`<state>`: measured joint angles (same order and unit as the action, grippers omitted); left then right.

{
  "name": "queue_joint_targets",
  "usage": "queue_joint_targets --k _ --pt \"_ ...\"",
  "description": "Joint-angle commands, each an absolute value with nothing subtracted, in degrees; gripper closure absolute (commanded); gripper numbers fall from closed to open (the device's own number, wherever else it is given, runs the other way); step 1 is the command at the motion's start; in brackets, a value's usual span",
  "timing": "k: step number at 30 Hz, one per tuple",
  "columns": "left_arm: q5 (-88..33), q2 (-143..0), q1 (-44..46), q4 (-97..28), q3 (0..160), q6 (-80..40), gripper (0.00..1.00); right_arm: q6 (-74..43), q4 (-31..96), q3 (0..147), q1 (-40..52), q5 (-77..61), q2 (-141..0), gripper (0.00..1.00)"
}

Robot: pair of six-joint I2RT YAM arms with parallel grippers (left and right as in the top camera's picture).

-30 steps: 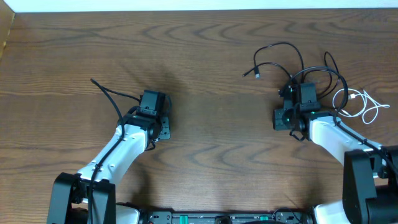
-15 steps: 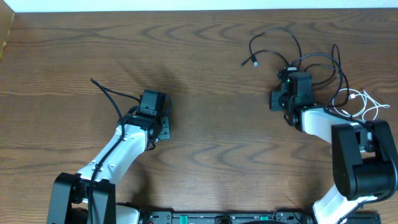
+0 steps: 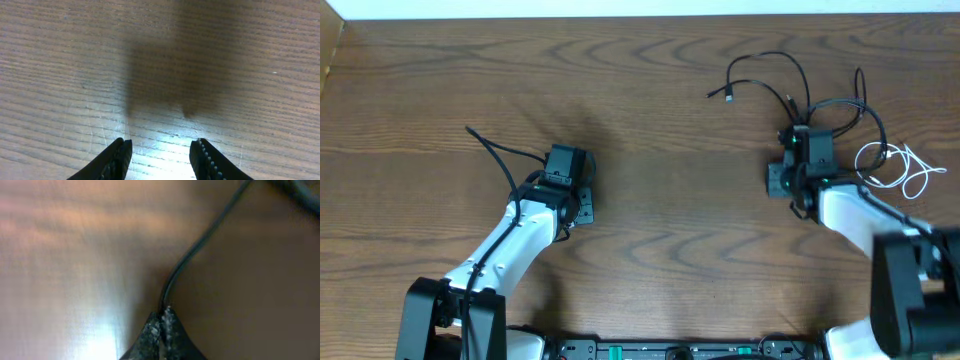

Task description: Untangle cables

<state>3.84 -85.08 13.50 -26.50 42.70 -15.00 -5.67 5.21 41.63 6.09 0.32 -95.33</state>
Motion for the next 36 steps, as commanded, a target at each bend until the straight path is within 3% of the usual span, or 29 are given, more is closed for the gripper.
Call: queue_joint_targets --k 1,6,9,11,19,27,36 --pt "4.97 -85.73 13.15 -26.48 42.33 -15.31 0.57 -5.96 8.32 41.19 6.0 0.6 -88.88 0.76" --pt "4.95 -85.73 13.15 -26.48 42.33 -15.31 0.63 -5.93 11.64 41.19 6.09 -4.89 -86.08 0.5" --pt "4.95 -85.73 13.15 -26.55 42.33 -15.31 0.8 -5.87 11.9 41.19 6.09 -4.54 -86.15 0.41" --pt "4.95 -85.73 13.15 -26.55 42.33 -15.31 0.92 -5.06 12.12 41.19 6.02 -4.34 -86.15 0.41" --pt "4.95 -85.73 13.15 -26.55 42.33 -15.31 0.92 -5.08 19.44 41.19 5.98 8.47 -86.15 0.38" --pt "4.95 -85.73 13.15 -26.55 42.33 -15.33 0.92 -6.39 25.08 41.19 6.04 0.45 -86.15 0.2" --pt "-1.08 -85.73 13.15 -26.52 42.33 -15.31 0.92 -6.42 26.85 40.99 6.04 0.45 -86.28 0.19"
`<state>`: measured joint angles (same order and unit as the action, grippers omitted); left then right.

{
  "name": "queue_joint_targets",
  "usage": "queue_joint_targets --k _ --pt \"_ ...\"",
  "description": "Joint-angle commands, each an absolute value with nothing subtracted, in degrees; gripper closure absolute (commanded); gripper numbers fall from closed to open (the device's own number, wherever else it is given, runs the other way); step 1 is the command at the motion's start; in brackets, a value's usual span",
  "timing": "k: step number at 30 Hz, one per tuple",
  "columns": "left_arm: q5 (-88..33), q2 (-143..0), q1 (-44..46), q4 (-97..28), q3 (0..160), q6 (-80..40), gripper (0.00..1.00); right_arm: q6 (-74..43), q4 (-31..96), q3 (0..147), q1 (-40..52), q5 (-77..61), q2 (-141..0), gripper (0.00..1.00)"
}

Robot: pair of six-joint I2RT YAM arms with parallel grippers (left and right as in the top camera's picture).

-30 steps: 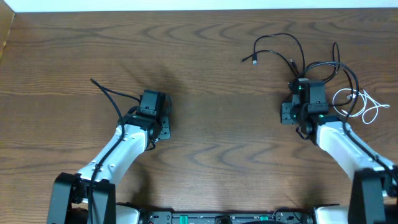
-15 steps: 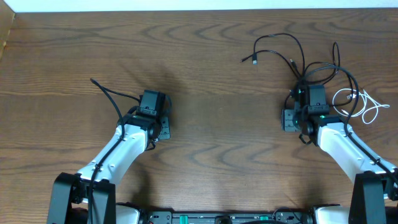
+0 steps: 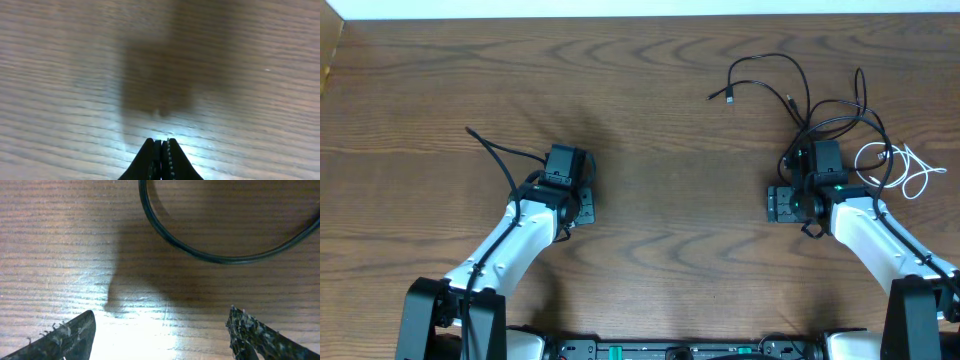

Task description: Untangle cables

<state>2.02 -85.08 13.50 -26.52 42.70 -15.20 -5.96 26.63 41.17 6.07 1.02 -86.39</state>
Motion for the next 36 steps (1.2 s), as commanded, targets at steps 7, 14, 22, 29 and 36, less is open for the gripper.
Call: queue_joint_targets --k 7,14,22,29,36 --pt "-1.06 -85.73 13.15 -26.52 42.33 -15.31 0.87 -6.81 26.52 40.45 6.09 0.43 -87.55 0.18" --pt "-1.06 -85.73 13.15 -26.52 42.33 -15.29 0.87 -8.14 26.15 40.45 6.11 -2.15 -87.94 0.28" --pt "-1.06 -85.73 13.15 -26.52 42.33 -15.31 0.87 -8.14 26.17 40.36 7.57 -2.35 -88.03 0.47" --pt "-1.06 -85.73 13.15 -26.55 42.33 -15.31 0.87 -8.12 24.82 39.07 9.23 -2.31 -88.07 0.48" --pt "-1.06 -85.73 13.15 -26.55 42.33 -15.31 0.87 -8.12 19.64 36.4 9.76 -2.57 -88.09 0.51"
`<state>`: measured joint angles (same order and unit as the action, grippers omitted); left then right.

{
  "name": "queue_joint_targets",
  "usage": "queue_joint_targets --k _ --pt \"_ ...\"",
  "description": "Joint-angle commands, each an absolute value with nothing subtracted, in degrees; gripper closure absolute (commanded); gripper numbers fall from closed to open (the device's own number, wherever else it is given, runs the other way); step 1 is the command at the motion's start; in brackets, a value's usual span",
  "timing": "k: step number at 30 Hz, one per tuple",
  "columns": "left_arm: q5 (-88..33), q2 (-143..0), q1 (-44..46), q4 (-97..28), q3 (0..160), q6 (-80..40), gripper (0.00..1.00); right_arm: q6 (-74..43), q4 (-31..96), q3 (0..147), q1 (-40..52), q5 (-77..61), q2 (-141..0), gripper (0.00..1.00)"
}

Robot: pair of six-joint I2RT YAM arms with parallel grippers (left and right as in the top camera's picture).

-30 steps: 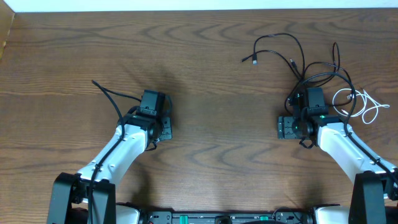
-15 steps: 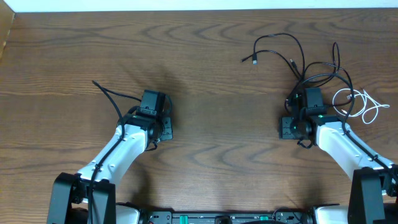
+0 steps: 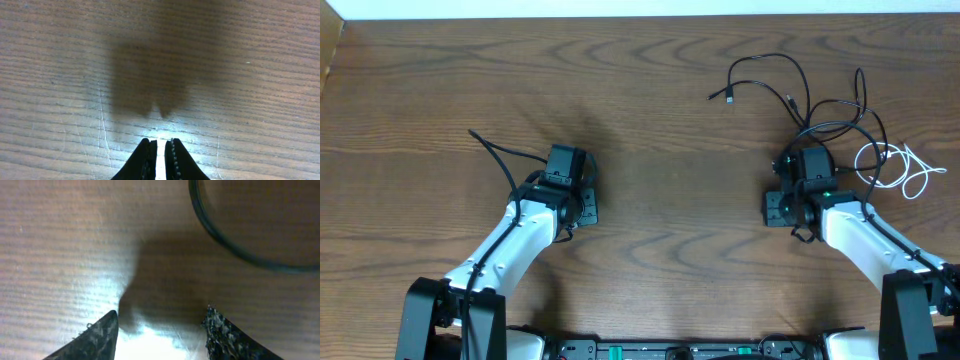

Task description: Untangle cables

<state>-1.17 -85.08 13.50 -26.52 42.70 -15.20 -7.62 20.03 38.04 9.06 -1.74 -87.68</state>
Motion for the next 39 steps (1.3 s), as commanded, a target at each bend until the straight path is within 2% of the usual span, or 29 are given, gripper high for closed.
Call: queue_joint_targets --k 1,3,4,7,13,15,17,32,33,34,35,36,37,39 --pt "-1.06 -85.73 13.15 -26.55 42.33 -15.31 0.87 -8.1 19.31 36.34 9.98 -3.03 -88.09 0.53" --pt "-1.06 -85.73 13.15 -26.55 42.33 -15.31 0.87 -8.1 18.74 36.29 10.46 -4.32 -88.09 0.67" --pt "-1.06 -85.73 13.15 -26.55 42.33 -15.31 0.86 -8.1 18.65 36.29 10.55 -4.29 -88.09 0.7" --pt "-1.06 -85.73 13.15 -26.55 42.33 -15.31 0.87 -8.1 18.13 36.29 10.92 -4.29 -88.09 0.99" --pt "-1.06 -85.73 13.15 -26.55 42.33 -15.31 0.87 -5.37 16.12 36.29 11.73 -9.13 -88.09 0.99" --pt "-1.06 -85.73 13.15 -26.52 42.33 -15.29 0.92 -4.14 15.31 36.29 11.92 -11.31 -88.09 0.99" --pt "-1.06 -85.73 13.15 -26.5 42.33 -15.27 0.92 -4.16 15.05 36.29 12.12 -11.57 -88.09 0.99" --pt "-3.01 -85.71 13.32 -26.04 42.33 -12.86 0.93 -4.19 16.34 36.86 12.1 -13.85 -83.31 0.98" --pt "-5.23 -85.71 13.3 -25.74 42.33 -11.42 0.93 -4.19 16.86 36.86 12.08 -13.41 -82.24 0.95" --pt "-8.12 -85.73 13.3 -25.34 42.33 -9.76 0.93 -4.19 17.63 36.86 12.05 -12.62 -80.97 0.86" --pt "-10.35 -85.73 13.32 -25.15 42.33 -8.78 0.93 -4.19 18.41 36.86 12.05 -11.77 -79.77 0.68" --pt "-11.51 -85.73 13.3 -25.02 42.33 -8.58 0.93 -4.19 19.16 36.86 12.05 -11.03 -78.81 0.44" --pt "-11.6 -85.71 13.3 -24.99 42.33 -8.6 0.92 -4.16 19.79 36.84 12.05 -10.15 -77.89 0.01" --pt "-11.55 -85.73 13.3 -25.02 42.33 -8.6 0.92 -4.19 20.43 36.84 12.05 -8.73 -76.95 0.01"
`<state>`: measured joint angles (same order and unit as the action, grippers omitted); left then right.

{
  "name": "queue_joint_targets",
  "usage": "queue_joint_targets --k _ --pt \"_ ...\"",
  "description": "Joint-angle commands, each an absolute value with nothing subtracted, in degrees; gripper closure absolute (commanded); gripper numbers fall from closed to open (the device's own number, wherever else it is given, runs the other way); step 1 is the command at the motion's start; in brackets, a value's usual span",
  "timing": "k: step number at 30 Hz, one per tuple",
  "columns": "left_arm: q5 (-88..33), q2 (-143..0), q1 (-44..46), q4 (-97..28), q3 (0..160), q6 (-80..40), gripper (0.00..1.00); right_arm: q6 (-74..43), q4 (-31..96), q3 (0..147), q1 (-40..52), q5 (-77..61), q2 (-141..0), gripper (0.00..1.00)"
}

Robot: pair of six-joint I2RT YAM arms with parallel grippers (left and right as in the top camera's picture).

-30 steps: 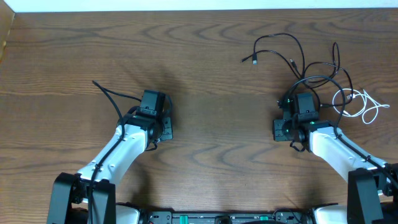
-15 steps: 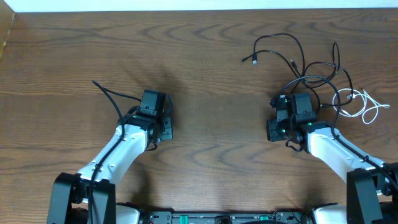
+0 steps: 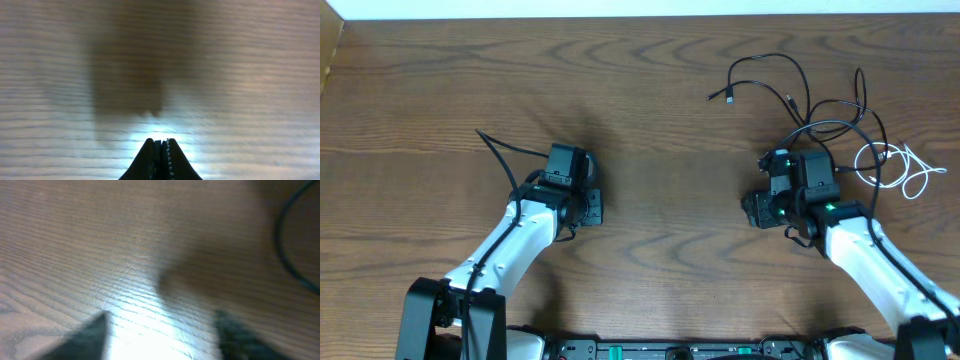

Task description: Untangle cables

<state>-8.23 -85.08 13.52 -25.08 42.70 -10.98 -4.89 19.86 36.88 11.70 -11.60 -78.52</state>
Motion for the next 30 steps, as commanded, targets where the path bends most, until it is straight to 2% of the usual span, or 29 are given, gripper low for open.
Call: queue_joint_targets --k 1,4,6,10,11,12,13,18,20,30 --pt "-11.55 -85.73 13.3 -25.02 42.33 -8.6 0.89 -4.19 20.45 36.84 12.05 -8.64 -76.86 0.01" --pt "-11.55 -85.73 13.3 -25.02 42.33 -8.6 0.67 -4.19 20.32 36.84 12.05 -8.49 -76.88 0.01" --pt "-11.55 -85.73 13.3 -25.04 42.33 -8.6 0.65 -4.19 20.12 36.84 12.05 -8.51 -76.88 0.01" --pt "-11.55 -85.73 13.3 -25.02 42.33 -8.6 0.43 -4.19 20.38 36.84 12.05 -8.51 -76.88 0.01" --pt "-11.55 -85.73 13.3 -25.02 42.33 -8.6 0.34 -4.19 20.38 36.84 12.05 -8.51 -76.88 0.01" --pt "-11.55 -85.73 13.3 -25.02 42.33 -8.6 0.19 -4.19 20.36 36.84 12.05 -8.51 -76.88 0.01" --pt "-11.55 -85.73 13.3 -25.02 42.33 -8.6 0.11 -4.19 20.38 36.84 12.05 -8.51 -76.88 0.01" --pt "-11.55 -85.73 13.3 -25.02 42.33 -8.6 0.08 -4.19 20.38 36.84 12.05 -8.51 -76.88 0.01" --pt "-11.55 -85.73 13.3 -25.02 42.33 -8.6 0.02 -4.19 20.38 36.84 12.05 -8.51 -76.88 0.01" --pt "-11.55 -85.73 13.3 -25.02 42.33 -8.6 0.01 -4.19 20.38 36.84 12.05 -8.51 -76.88 0.01"
